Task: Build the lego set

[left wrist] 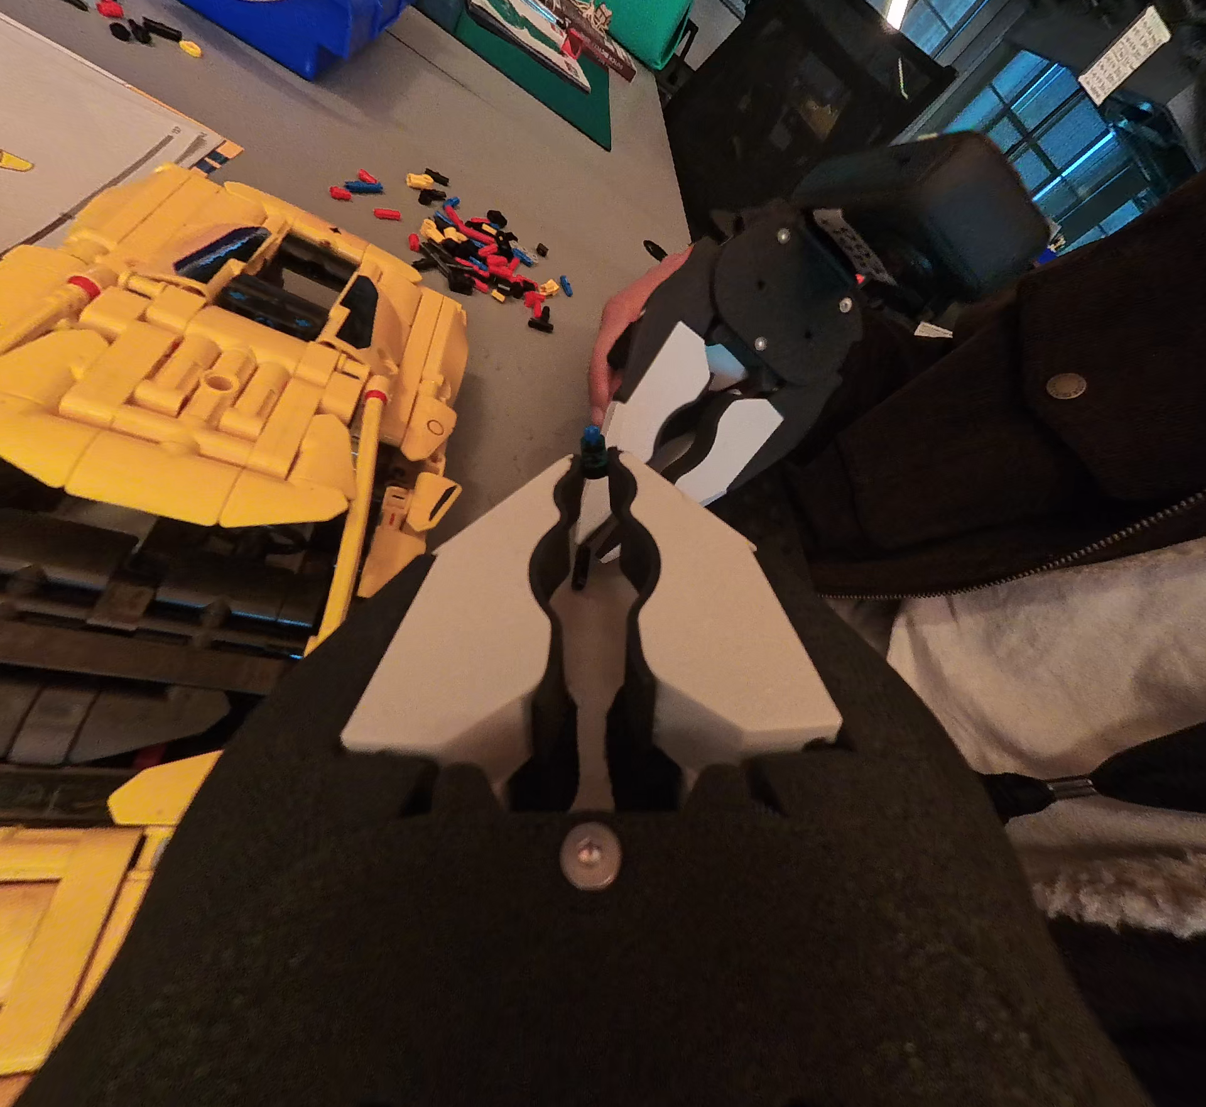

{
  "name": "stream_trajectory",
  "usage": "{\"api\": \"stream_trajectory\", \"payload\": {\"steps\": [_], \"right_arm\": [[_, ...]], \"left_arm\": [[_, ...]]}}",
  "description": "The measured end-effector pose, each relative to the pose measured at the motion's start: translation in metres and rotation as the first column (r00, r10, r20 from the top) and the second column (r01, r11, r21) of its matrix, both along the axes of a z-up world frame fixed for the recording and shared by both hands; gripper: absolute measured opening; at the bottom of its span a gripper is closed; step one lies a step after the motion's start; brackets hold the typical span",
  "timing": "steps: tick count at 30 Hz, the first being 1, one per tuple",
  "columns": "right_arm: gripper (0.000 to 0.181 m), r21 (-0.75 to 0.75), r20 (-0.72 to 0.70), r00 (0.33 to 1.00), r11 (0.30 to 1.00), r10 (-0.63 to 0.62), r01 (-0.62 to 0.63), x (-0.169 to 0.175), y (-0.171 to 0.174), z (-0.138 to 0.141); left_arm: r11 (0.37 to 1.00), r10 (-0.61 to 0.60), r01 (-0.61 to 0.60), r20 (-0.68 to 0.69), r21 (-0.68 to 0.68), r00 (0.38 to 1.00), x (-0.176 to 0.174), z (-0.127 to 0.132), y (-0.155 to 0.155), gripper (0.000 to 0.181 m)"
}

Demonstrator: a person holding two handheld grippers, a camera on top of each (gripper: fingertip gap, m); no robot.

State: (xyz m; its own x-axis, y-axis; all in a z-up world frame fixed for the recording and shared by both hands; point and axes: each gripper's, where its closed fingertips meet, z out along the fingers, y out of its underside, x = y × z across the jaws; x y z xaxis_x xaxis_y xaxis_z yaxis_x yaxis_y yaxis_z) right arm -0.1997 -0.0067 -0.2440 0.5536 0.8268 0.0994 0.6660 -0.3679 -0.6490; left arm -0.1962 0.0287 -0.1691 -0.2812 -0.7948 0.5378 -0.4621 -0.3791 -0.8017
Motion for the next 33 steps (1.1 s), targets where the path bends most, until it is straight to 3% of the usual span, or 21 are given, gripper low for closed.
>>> {"api": "stream_trajectory", "payload": {"steps": [3,7,10,13,16,21,33], "right_arm": [[0.008,-0.036,0.043,0.999,0.999,0.007,-0.005,0.004,-0.002,-0.013],[0.003,-0.068,0.005,1.0,0.998,-0.001,0.001,0.003,-0.003,-0.01],[0.002,-0.009,-0.007,0.998,0.998,-0.056,0.056,0.01,0.007,0.0],[0.002,0.103,0.005,0.989,0.984,-0.147,0.145,0.025,0.024,0.014],[0.002,0.299,-0.077,0.984,0.937,-0.163,0.179,0.025,0.036,0.054],[0.002,0.505,-0.072,0.993,0.855,-0.094,0.117,0.015,0.043,0.089],[0.003,0.471,-0.117,0.993,0.879,-0.03,0.082,0.0,0.04,0.08]], "left_arm": [[1.0,-0.004,0.004,-0.001,0.0,1.0,0.0,0.0,-0.001,0.007],[1.0,-0.001,0.001,-0.001,-0.001,1.0,0.0,0.0,0.0,0.007],[1.0,0.004,-0.004,-0.011,-0.003,1.0,0.0,-0.002,0.001,0.007],[1.0,0.017,-0.018,-0.047,-0.018,0.999,0.0,-0.008,0.004,0.007],[0.999,0.014,-0.017,-0.065,-0.043,0.998,-0.001,-0.011,0.004,0.007],[0.997,-0.016,0.014,-0.024,-0.076,1.0,-0.002,-0.002,-0.001,0.007],[0.996,-0.041,0.04,-0.011,-0.085,0.999,-0.003,0.0,-0.006,0.007]]}}
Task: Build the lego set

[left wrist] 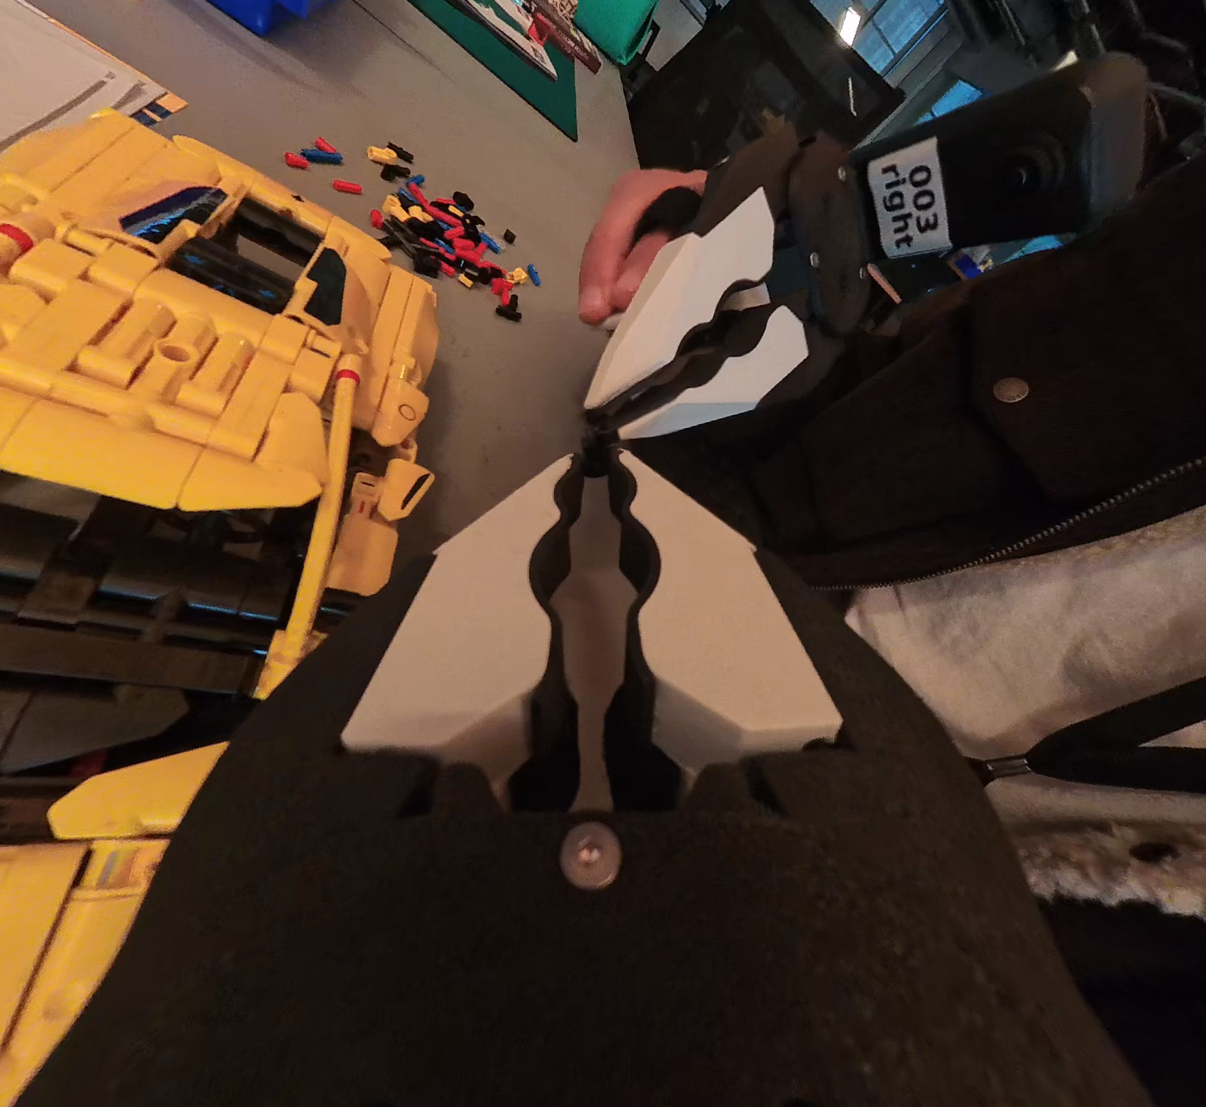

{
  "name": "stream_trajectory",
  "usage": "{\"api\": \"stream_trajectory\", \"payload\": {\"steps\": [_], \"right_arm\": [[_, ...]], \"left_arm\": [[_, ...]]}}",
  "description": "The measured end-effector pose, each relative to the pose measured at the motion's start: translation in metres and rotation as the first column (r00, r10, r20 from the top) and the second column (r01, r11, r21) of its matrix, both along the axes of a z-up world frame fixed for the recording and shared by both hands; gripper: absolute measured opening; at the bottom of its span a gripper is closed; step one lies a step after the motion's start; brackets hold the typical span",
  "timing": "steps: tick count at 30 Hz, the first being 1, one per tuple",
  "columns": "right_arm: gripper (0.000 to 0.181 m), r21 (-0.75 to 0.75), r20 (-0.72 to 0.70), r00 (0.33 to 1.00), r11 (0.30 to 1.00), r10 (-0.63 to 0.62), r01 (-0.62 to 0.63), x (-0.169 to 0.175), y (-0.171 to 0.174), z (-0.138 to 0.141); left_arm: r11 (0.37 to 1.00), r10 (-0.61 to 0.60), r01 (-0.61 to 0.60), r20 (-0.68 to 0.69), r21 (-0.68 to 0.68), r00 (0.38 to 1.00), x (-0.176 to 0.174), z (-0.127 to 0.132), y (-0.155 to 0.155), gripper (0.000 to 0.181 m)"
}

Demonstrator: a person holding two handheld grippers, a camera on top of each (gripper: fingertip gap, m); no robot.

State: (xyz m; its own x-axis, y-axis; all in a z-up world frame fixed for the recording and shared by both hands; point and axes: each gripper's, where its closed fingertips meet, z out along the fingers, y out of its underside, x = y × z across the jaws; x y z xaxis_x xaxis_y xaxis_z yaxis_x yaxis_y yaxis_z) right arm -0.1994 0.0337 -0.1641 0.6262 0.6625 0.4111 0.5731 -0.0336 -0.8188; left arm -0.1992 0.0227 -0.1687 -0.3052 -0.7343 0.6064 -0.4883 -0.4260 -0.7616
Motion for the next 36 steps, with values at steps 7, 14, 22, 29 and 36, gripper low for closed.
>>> {"api": "stream_trajectory", "payload": {"steps": [7,14,22,29,36], "right_arm": [[0.02,-0.125,0.003,0.996,0.988,0.094,-0.093,-0.004,-0.008,-0.013],[0.013,-0.07,0.072,0.996,0.996,0.06,-0.055,-0.001,-0.003,-0.016],[0.033,-0.434,0.015,0.999,0.9,-0.029,0.033,0.005,-0.011,-0.07],[0.027,-0.422,0.084,0.996,0.906,0.005,0.031,-0.01,-0.002,-0.088],[0.015,-0.276,0.146,0.974,0.953,0.172,-0.127,-0.016,0.014,-0.079]], "left_arm": [[0.999,-0.012,0.013,0.019,-0.031,1.0,0.0,0.004,-0.003,0.007],[0.999,-0.002,0.002,0.004,-0.035,1.0,-0.002,0.002,0.001,0.007],[0.992,0.116,-0.116,-0.004,-0.045,0.993,-0.014,0.004,0.039,0.007],[0.992,0.122,-0.122,-0.009,-0.038,0.992,-0.014,0.001,0.04,0.007],[0.992,0.119,-0.119,0.012,-0.052,0.993,-0.015,0.006,0.041,0.007]]}}
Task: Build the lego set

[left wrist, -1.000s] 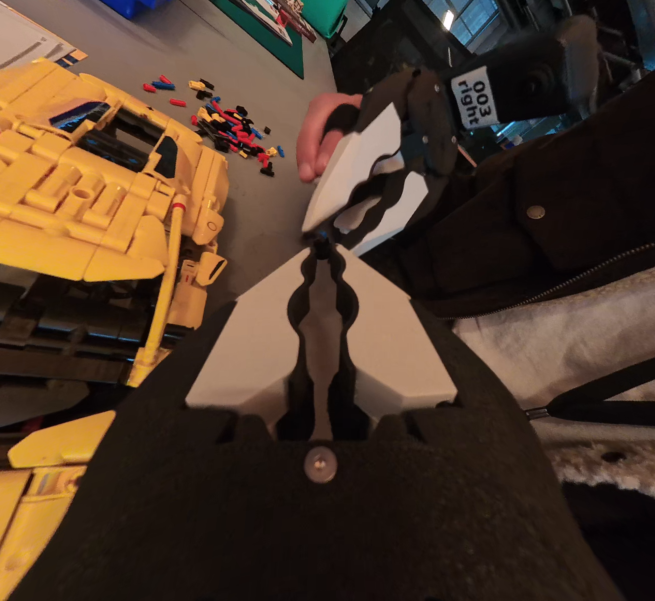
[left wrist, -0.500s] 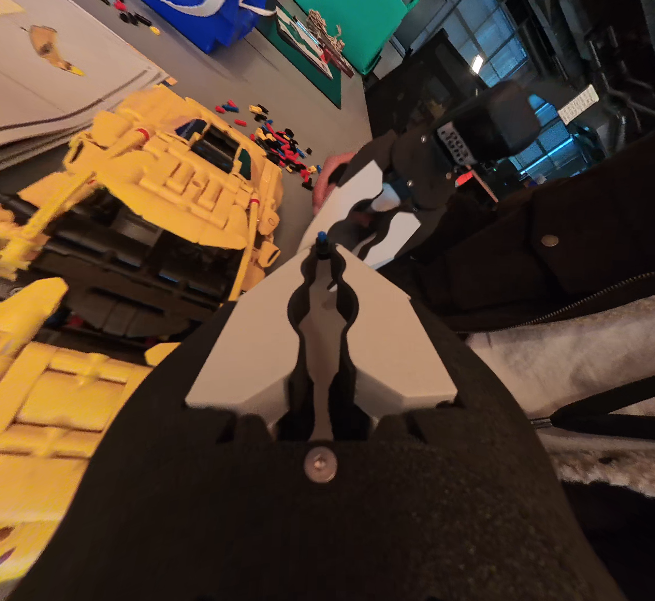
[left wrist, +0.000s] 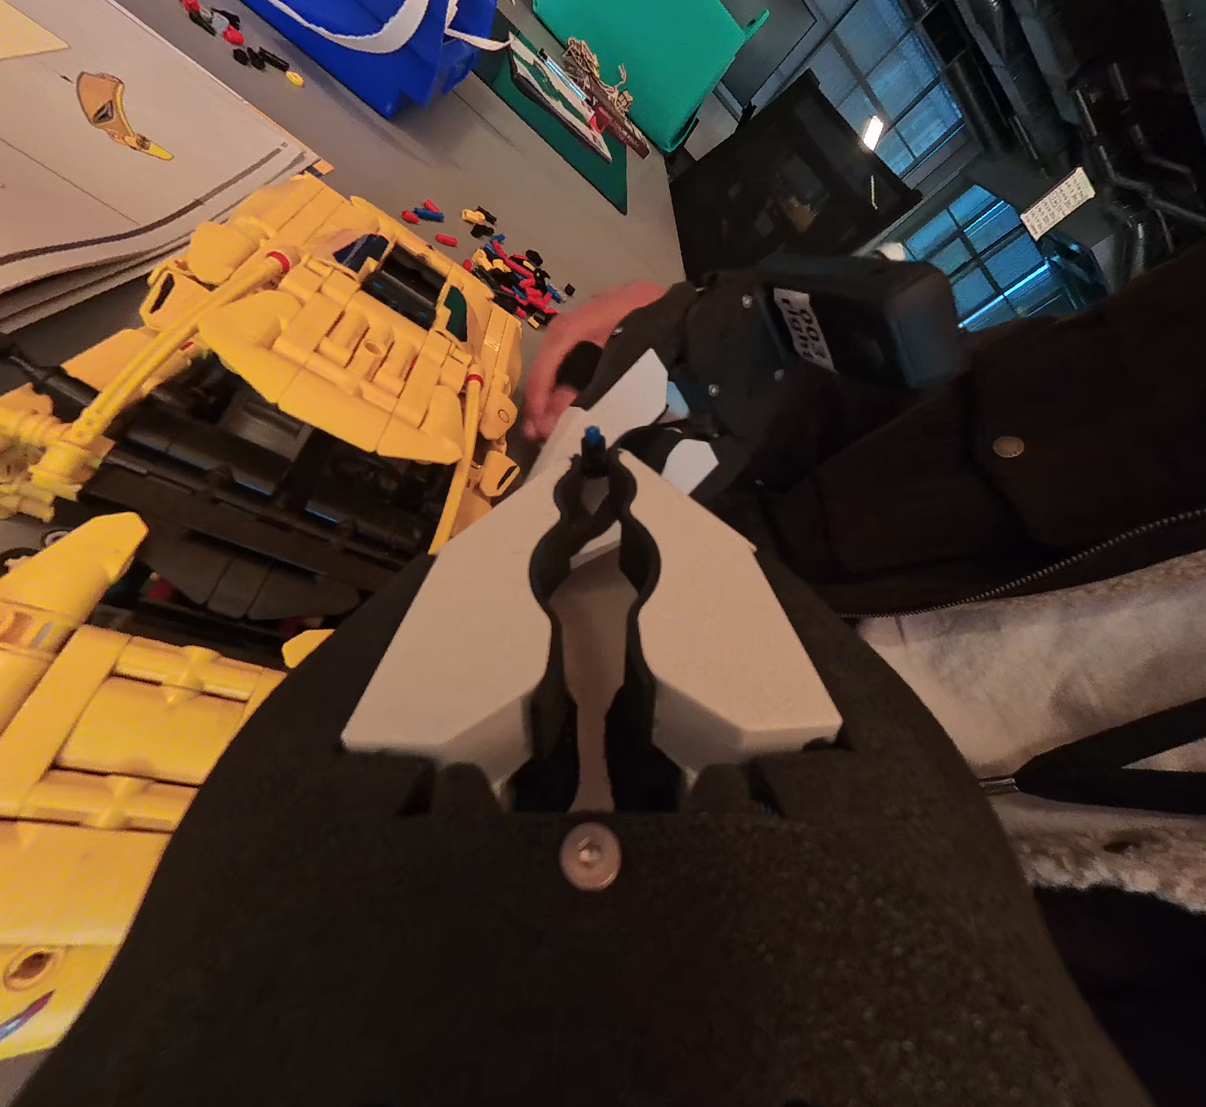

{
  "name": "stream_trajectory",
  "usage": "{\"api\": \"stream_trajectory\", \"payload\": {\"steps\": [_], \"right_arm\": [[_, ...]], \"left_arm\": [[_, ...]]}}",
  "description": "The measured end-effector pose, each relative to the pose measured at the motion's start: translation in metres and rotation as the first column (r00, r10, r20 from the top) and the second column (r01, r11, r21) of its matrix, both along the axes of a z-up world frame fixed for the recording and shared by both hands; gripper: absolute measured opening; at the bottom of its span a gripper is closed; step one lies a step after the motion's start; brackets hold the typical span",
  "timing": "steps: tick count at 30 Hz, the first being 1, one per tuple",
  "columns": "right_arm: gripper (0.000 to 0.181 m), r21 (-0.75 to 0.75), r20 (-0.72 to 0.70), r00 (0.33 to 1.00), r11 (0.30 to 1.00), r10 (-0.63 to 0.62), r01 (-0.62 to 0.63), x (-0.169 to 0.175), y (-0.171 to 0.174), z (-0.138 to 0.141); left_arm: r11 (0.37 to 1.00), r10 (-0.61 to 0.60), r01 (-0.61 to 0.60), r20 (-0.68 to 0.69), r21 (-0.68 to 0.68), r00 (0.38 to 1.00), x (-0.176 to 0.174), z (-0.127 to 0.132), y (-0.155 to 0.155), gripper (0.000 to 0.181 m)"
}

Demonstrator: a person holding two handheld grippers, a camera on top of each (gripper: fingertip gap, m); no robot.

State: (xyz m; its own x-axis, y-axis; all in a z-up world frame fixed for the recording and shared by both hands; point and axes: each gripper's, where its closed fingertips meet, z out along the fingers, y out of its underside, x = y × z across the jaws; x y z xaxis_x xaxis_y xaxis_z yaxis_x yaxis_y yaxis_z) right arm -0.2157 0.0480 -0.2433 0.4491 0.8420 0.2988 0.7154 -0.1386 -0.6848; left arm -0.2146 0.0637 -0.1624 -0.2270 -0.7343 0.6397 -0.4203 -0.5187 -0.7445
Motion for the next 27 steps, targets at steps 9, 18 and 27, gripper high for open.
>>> {"api": "stream_trajectory", "payload": {"steps": [9,18,27], "right_arm": [[0.019,-0.275,-0.009,0.999,0.96,0.047,-0.047,0.005,-0.011,-0.014],[0.017,-0.222,0.012,0.996,0.972,0.086,-0.082,-0.001,-0.014,-0.013],[0.006,-0.353,-0.199,0.977,0.935,-0.072,-0.003,0.012,-0.006,0.013]], "left_arm": [[0.996,-0.091,0.091,0.008,0.001,0.996,-0.006,0.001,-0.014,0.007],[0.996,-0.088,0.088,0.006,-0.001,0.996,-0.006,0.001,-0.012,0.006],[0.995,-0.099,0.099,0.004,-0.02,0.995,-0.007,0.0,-0.014,0.007]]}}
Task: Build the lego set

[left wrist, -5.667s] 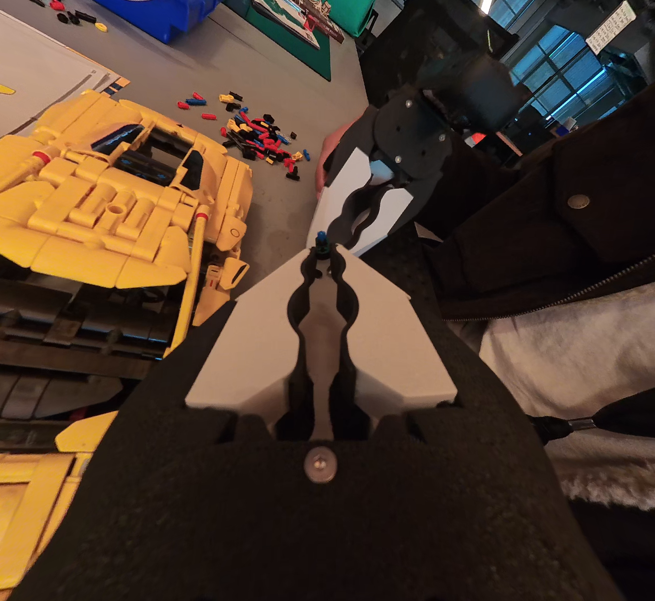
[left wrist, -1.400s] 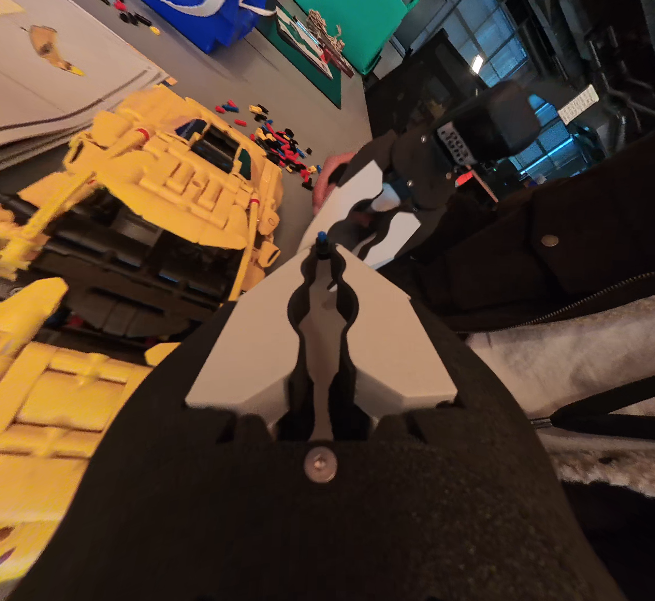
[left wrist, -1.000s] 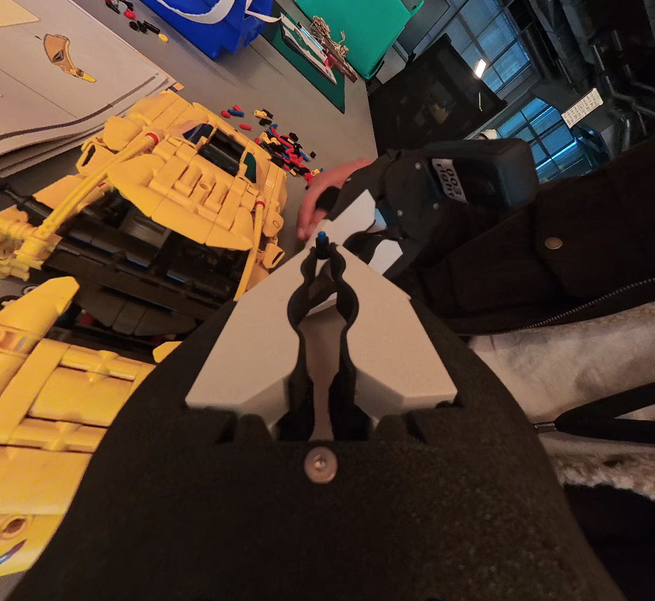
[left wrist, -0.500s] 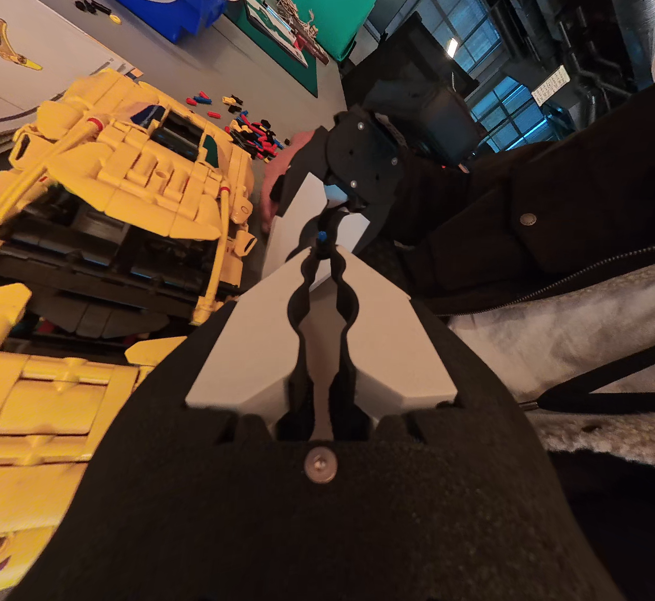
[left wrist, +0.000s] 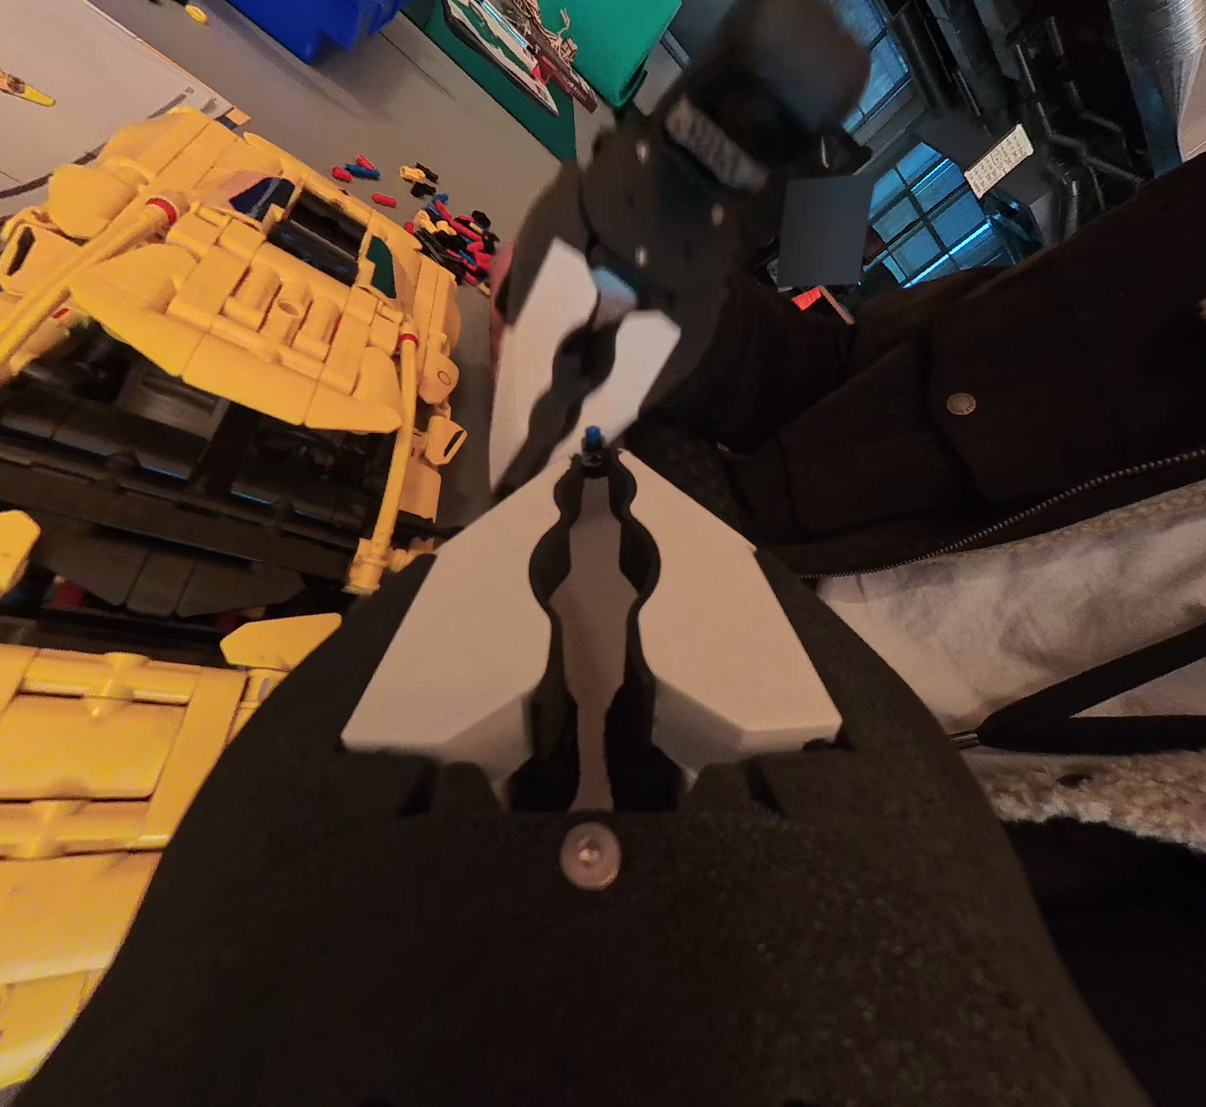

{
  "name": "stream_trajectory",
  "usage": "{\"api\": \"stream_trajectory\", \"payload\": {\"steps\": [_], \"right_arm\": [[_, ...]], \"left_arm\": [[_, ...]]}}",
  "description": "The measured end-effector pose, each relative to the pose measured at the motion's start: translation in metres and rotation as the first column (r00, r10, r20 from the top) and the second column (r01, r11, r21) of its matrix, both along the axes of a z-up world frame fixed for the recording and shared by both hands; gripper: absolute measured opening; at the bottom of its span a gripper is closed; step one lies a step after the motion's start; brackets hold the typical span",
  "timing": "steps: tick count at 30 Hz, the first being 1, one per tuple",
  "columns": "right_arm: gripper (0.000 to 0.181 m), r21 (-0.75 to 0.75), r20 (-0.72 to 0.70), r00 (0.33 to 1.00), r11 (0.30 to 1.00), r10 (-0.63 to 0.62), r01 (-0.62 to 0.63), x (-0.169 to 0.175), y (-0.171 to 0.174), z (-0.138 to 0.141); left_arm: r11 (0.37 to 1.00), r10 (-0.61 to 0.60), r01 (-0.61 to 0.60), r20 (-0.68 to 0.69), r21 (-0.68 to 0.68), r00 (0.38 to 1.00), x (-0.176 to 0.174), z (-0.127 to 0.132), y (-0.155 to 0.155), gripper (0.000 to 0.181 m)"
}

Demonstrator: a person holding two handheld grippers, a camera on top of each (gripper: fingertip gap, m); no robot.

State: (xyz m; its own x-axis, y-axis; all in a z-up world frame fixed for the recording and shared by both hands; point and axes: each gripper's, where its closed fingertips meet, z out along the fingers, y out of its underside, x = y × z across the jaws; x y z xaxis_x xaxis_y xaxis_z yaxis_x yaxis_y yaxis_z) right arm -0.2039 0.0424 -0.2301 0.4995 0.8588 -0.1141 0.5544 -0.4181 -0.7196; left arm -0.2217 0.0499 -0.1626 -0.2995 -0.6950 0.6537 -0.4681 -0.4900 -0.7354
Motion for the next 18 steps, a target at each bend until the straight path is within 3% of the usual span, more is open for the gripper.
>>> {"api": "stream_trajectory", "payload": {"steps": [3,5,18], "right_arm": [[0.005,-0.015,-0.247,0.963,0.994,-0.108,0.107,0.015,0.015,0.055],[0.005,-0.043,-0.363,0.929,0.997,-0.074,0.062,0.005,0.01,0.079],[0.005,-0.15,-0.394,0.918,0.988,-0.039,-0.023,-0.014,0.009,0.071]], "left_arm": [[1.0,-0.006,0.006,0.005,0.003,1.0,0.0,0.001,-0.002,0.007],[1.0,-0.002,0.002,-0.003,0.012,1.0,0.002,0.0,-0.003,0.006],[1.0,-0.009,0.009,0.023,0.011,1.0,0.003,0.005,-0.005,0.006]]}}
